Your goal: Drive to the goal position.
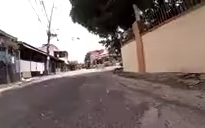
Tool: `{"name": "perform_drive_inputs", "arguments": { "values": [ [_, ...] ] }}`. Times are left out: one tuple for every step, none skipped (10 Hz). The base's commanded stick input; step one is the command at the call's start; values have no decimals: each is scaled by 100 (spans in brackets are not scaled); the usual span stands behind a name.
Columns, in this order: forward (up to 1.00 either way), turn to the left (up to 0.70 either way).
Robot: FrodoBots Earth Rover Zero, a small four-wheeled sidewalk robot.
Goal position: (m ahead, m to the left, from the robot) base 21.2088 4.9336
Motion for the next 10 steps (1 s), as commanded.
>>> {"name": "perform_drive_inputs", "arguments": {
  "values": [
    [100, 0],
    [100, 0],
    [100, 0],
    [100, 0],
    [100, 0],
    [100, 0],
    [100, 19],
    [100, 40],
    [100, 40],
    [100, 16]
  ]
}}
